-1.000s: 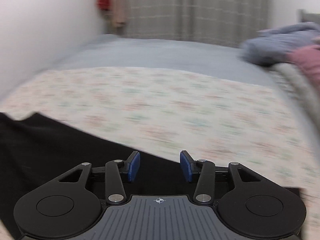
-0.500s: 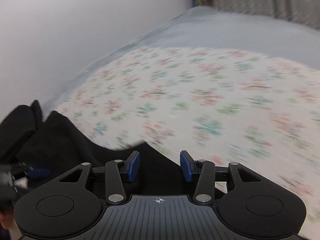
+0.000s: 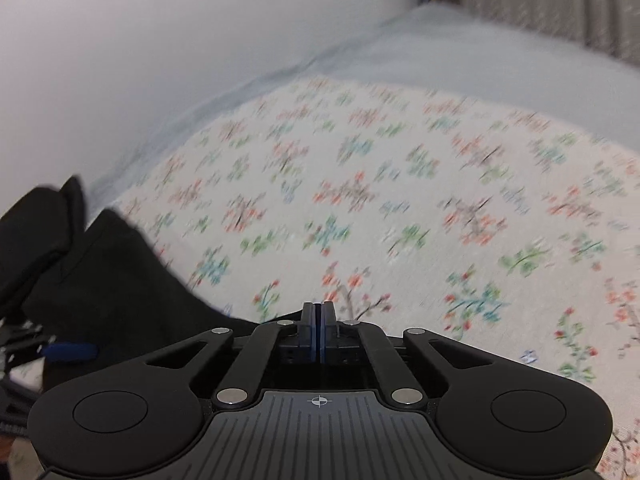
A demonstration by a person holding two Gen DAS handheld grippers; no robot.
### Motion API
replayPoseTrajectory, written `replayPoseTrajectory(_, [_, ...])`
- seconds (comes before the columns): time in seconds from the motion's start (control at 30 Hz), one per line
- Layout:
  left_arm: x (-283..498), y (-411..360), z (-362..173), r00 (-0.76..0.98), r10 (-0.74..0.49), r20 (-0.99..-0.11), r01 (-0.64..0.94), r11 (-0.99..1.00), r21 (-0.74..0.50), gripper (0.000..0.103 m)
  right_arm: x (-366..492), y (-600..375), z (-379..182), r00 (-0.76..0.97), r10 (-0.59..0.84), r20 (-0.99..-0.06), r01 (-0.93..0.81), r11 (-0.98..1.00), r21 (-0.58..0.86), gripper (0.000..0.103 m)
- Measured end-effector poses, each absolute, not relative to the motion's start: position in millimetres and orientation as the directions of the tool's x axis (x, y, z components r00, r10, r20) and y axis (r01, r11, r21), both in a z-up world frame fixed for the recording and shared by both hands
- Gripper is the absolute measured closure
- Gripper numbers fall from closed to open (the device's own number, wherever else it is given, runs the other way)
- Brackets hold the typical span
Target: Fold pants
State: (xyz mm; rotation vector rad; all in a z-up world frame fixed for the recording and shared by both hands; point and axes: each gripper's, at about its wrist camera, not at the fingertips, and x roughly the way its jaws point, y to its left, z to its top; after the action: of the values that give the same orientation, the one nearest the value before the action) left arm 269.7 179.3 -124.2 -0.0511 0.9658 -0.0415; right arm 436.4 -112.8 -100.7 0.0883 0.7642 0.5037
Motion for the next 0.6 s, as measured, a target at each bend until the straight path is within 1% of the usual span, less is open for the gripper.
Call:
replayPoseTrajectory(0.07, [268.5,179.5,-125.2,0.565,-0.052,-0.824,0.019,0.999,-0.049,0.028,430.4,-115.0,-97.6,0.663,0.458,-0.592,-0.347,0.889,0.299,0.103])
replayPoseTrajectory(0.13, [267.3,183.3,-126.2,0.561,-0.041,-0.827,0.013,0.999,-0.04,0.028,429.5,-114.8,-100.0,0.695,0.438,-0.57,-0.296,0.897,0.328,0.103])
replayPoseTrajectory(0.2, [266.1,188.8,-125.9,0.556,-0.033,-0.831,-0.003,0.999,-0.041,0.028,435.2,-111.1,-105.7,0.701,0.424,-0.574,-0.271,0.902,0.335,0.103])
replayPoseTrajectory(0.33, [261.9,198.0,-123.3,0.557,-0.01,-0.831,-0.031,0.999,-0.032,0.028,446.5,-110.3,-114.4,0.709,0.375,-0.597,-0.234,0.924,0.303,0.103])
replayPoseTrajectory(0.43, [260.0,205.0,-121.6,0.561,0.014,-0.828,-0.06,0.998,-0.023,0.029,448.9,-112.9,-115.6,0.719,0.363,-0.593,-0.224,0.928,0.296,0.103])
replayPoseTrajectory(0.6, [258.6,214.0,-115.1,0.573,0.007,-0.82,-0.086,0.995,-0.052,0.03,450.4,-99.7,-124.0,0.713,0.328,-0.62,-0.251,0.945,0.211,0.103])
